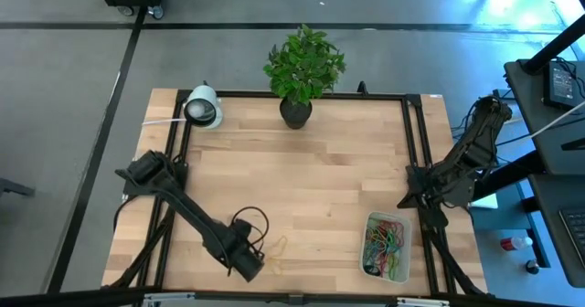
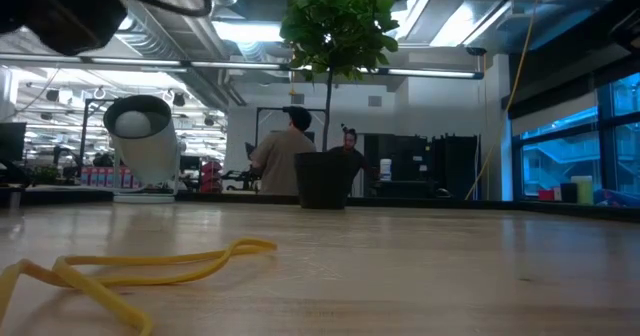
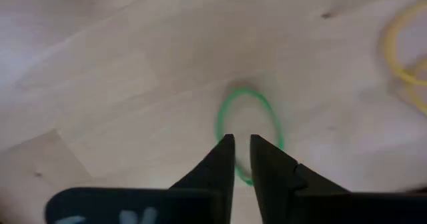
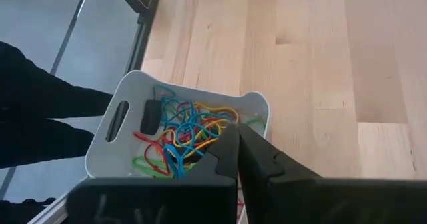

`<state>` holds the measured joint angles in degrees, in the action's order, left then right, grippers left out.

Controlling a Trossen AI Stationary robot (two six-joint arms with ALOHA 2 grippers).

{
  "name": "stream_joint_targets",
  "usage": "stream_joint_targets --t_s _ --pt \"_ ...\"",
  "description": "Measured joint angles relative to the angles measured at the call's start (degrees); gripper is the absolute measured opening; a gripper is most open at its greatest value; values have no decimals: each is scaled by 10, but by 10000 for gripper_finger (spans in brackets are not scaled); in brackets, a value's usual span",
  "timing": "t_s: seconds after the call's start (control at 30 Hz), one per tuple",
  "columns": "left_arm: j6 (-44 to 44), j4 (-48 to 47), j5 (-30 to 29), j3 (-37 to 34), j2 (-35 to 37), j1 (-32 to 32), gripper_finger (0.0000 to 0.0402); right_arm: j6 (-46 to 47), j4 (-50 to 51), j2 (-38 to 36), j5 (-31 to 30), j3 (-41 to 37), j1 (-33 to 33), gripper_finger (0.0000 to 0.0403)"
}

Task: Pick and place rubber bands into bin
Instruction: Put the green rubber band into the gray bin

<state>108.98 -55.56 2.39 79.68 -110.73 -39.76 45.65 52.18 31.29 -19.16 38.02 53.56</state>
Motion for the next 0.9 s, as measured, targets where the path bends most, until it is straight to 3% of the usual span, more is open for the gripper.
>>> stream_joint_targets --t_s 0.2,0.37,0.5,0.63,0.77,0.9 --pt "8 -1 4 0 -22 -4 79 -8 0 0 0 0 0 5" --pt "6 2 4 0 -46 -3 84 -7 0 0 1 0 0 5" --pt "4 12 20 1 -61 -3 65 -6 0 0 1 0 0 5" --pt "7 13 32 2 -67 -3 13 -6 0 0 1 0 0 5" --pt "20 17 26 2 -61 1 2 -7 -1 0 1 0 0 5" --pt "15 -11 -11 47 -54 9 2 -8 -1 0 1 0 0 5"
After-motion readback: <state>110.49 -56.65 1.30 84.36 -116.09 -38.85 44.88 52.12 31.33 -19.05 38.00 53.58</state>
